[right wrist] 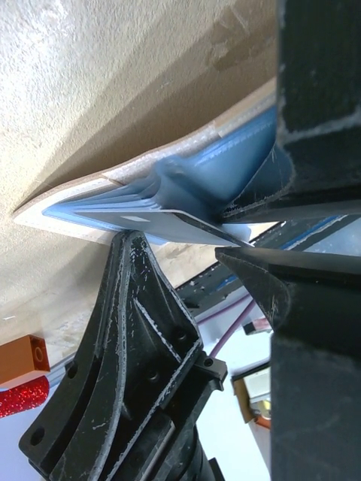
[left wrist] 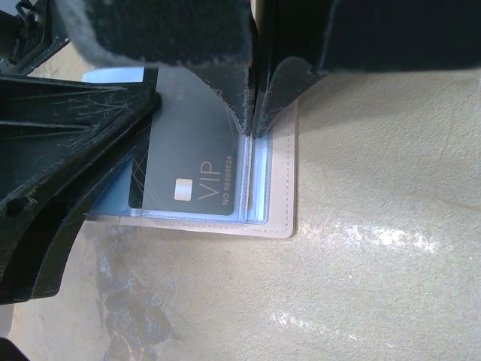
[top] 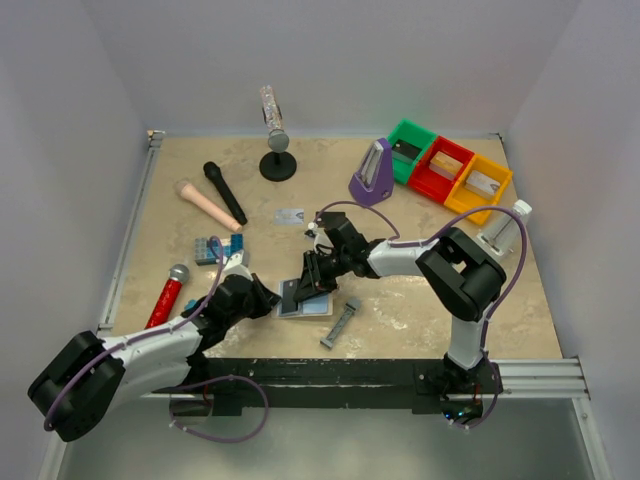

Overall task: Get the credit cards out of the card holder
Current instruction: Remove the credit card from the card holder.

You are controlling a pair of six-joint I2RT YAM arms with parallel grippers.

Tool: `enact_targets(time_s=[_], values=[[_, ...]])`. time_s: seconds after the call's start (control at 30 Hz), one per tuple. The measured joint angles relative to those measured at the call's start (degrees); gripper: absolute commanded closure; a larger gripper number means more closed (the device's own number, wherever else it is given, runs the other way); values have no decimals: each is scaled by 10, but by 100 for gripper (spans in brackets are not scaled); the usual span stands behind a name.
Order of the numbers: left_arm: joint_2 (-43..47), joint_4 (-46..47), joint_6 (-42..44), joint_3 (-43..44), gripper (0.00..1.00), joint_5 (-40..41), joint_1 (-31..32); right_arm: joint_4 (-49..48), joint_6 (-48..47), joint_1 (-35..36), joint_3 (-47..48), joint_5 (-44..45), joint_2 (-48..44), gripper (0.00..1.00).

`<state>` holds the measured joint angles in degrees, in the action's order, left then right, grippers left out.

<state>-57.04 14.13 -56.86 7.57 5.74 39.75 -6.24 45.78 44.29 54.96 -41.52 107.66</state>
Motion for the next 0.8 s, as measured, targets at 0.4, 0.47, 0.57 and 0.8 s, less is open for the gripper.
enact_targets(time_s=[0.4, 0.47, 0.57, 0.8], values=[[15, -2, -2, -9, 100, 0, 0, 14, -6, 1, 1, 3, 0, 90], [19, -6, -2, -10, 100, 0, 0, 21, -9, 1, 1, 6, 0, 93], [28, -10, -4, -14, 100, 1, 1, 31, -12, 1, 1, 15, 0, 98], [46, -26, -12, -19, 100, 7, 1, 42, -14, -1, 1, 20, 0, 100]])
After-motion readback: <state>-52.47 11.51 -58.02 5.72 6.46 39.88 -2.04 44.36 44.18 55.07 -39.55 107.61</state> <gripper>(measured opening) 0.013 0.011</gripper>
